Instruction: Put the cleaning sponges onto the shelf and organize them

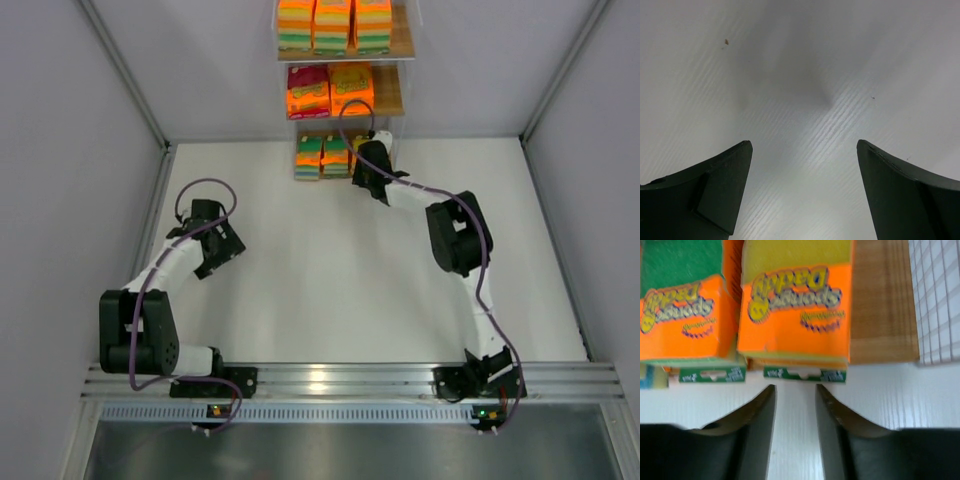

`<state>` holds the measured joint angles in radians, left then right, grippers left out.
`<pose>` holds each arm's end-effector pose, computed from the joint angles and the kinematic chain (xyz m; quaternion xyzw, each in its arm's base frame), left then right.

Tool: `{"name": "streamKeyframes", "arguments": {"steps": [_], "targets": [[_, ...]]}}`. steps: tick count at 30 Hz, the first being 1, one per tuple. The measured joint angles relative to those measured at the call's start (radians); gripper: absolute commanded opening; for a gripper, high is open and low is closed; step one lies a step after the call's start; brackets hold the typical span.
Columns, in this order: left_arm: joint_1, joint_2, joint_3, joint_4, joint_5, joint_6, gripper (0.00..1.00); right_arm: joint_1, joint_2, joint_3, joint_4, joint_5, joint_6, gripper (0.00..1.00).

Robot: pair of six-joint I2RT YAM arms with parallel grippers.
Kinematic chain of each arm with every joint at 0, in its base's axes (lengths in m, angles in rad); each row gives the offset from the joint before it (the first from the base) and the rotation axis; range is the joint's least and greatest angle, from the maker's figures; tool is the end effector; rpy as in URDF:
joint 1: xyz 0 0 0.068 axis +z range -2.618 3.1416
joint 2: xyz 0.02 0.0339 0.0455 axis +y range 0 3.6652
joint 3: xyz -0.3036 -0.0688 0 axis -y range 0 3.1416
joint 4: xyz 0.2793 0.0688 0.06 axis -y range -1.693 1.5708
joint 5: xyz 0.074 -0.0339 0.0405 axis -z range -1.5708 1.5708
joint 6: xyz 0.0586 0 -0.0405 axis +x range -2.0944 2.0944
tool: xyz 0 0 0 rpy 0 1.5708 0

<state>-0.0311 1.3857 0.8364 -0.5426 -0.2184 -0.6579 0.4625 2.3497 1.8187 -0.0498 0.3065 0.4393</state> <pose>0.2944 0.0035 0.2008 -0.3223 0.9107 0.0200 0.2577 0.5566 0.2577 0.1686 0.0624 0.8704 0.0837 0.4811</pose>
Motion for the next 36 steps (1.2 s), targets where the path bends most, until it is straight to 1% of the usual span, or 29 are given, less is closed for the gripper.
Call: {"name": "streamKeyframes", "arguments": {"steps": [1, 2, 3, 4, 6, 8, 11, 16, 18, 20, 25, 27, 29, 33, 34, 36], "targets": [[0.0, 0.0, 0.0, 0.003, 0.016, 0.011, 0.92, -0.002, -0.017, -0.04, 0.025, -0.018, -0.008, 0.51], [0.0, -0.001, 0.002, 0.006, 0.034, 0.027, 0.92, -0.003, -0.046, -0.093, 0.046, -0.036, -0.013, 0.6], [0.001, -0.003, 0.006, 0.008, 0.061, 0.048, 0.92, -0.004, -0.076, -0.15, 0.058, -0.051, -0.021, 0.66], [0.001, -0.005, 0.013, 0.008, 0.086, 0.067, 0.93, -0.005, -0.113, -0.212, 0.071, -0.07, -0.028, 0.73], [0.001, -0.015, 0.035, 0.011, 0.139, 0.113, 0.94, 0.001, -0.195, -0.324, 0.088, -0.099, -0.039, 0.77], [0.002, -0.038, 0.06, 0.016, 0.203, 0.152, 0.95, 0.01, -0.29, -0.418, 0.094, -0.122, -0.048, 0.99], [0.002, -0.091, 0.092, 0.021, 0.294, 0.195, 0.98, 0.034, -0.446, -0.506, 0.095, -0.148, -0.065, 0.99], [0.002, -0.211, 0.132, 0.024, 0.429, 0.263, 0.98, 0.109, -0.726, -0.577, 0.06, -0.197, -0.079, 0.99], [0.002, -0.251, 0.158, 0.024, 0.467, 0.293, 0.98, 0.126, -0.821, -0.597, 0.032, -0.209, -0.08, 0.99], [0.002, -0.281, 0.192, 0.028, 0.494, 0.317, 0.98, 0.132, -0.941, -0.652, 0.018, -0.217, -0.082, 0.99], [0.0, -0.354, 0.212, 0.054, 0.545, 0.375, 0.98, 0.13, -1.279, -0.831, -0.02, -0.197, -0.105, 0.99], [-0.004, -0.403, 0.186, 0.064, 0.552, 0.396, 0.98, 0.13, -1.398, -0.887, -0.023, -0.192, -0.111, 0.99], [-0.01, -0.47, 0.13, 0.093, 0.551, 0.406, 0.98, 0.13, -1.499, -0.941, -0.023, -0.187, -0.114, 0.99], [-0.034, -0.662, -0.016, 0.119, 0.537, 0.418, 0.98, 0.13, -1.678, -1.08, -0.029, -0.171, -0.102, 0.99], [-0.04, -0.704, -0.044, 0.126, 0.531, 0.417, 0.98, 0.13, -1.697, -1.1, -0.031, -0.169, -0.1, 0.99], [-0.055, -0.78, -0.09, 0.145, 0.506, 0.417, 0.98, 0.13, -1.791, -1.186, -0.058, -0.16, -0.087, 1.0]]}}
